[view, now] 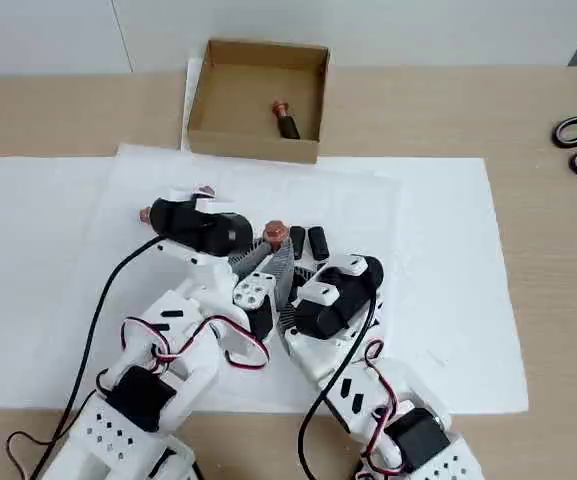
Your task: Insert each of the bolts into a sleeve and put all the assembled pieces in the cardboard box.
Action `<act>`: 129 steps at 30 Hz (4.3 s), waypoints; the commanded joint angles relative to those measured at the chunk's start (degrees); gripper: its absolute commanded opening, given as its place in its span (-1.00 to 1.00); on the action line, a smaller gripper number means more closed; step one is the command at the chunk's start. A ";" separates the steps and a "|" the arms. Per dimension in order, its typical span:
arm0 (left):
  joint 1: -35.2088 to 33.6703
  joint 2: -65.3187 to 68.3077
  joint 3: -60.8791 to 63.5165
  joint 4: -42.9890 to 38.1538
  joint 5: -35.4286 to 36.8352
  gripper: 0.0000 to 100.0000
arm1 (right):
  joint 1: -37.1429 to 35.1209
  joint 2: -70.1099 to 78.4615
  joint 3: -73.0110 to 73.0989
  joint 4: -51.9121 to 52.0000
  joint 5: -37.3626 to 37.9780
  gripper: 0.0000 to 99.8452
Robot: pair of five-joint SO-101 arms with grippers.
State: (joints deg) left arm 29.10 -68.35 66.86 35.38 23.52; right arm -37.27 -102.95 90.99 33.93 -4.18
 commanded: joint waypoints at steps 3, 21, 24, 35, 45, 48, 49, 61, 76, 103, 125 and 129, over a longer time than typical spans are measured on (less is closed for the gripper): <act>-0.18 -0.44 -0.40 2.37 0.00 -0.99 | 0.04 -1.01 -0.79 -1.63 0.35 -0.99; 0.97 -0.44 -4.26 15.38 -9.85 -0.76 | 0.04 -1.01 -0.53 -1.63 0.35 -0.99; 0.97 -0.44 -9.36 22.42 -10.81 -0.69 | 0.04 -1.01 -0.53 -1.63 0.35 -0.99; -4.04 -0.70 -18.15 31.74 -18.90 -0.68 | 0.04 -1.01 -0.53 -1.36 0.35 -0.99; -24.44 -12.48 -22.55 49.41 -30.42 -0.68 | 2.95 -0.92 -0.44 -1.01 0.70 -0.99; -31.74 -15.12 -22.55 51.25 -32.00 -0.68 | 6.90 -0.92 -0.44 -0.75 0.70 -0.99; -33.41 -15.74 -22.11 51.25 -32.00 -0.68 | 8.22 -0.84 -0.88 0.84 0.79 -0.99; -42.55 -21.45 -5.49 42.11 -29.19 -0.69 | 23.60 18.77 -30.51 19.03 9.14 -0.99; -42.64 -27.69 -4.88 41.41 -27.25 -0.69 | 22.55 88.31 -93.80 1.63 9.05 -0.99; -42.73 -28.04 -3.74 40.53 -27.25 -0.69 | 21.76 154.86 -131.69 -22.46 9.23 -0.98; -42.73 -27.96 -3.65 40.53 -25.41 -0.69 | 22.55 148.26 -135.74 -14.81 9.14 -0.60; -42.73 -28.13 -3.65 40.53 -25.41 -0.69 | 22.29 139.91 -135.74 -2.68 9.05 -0.60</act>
State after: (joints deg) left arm -13.36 -96.57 63.43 77.49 -2.42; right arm -15.38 47.12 -41.93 23.65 4.62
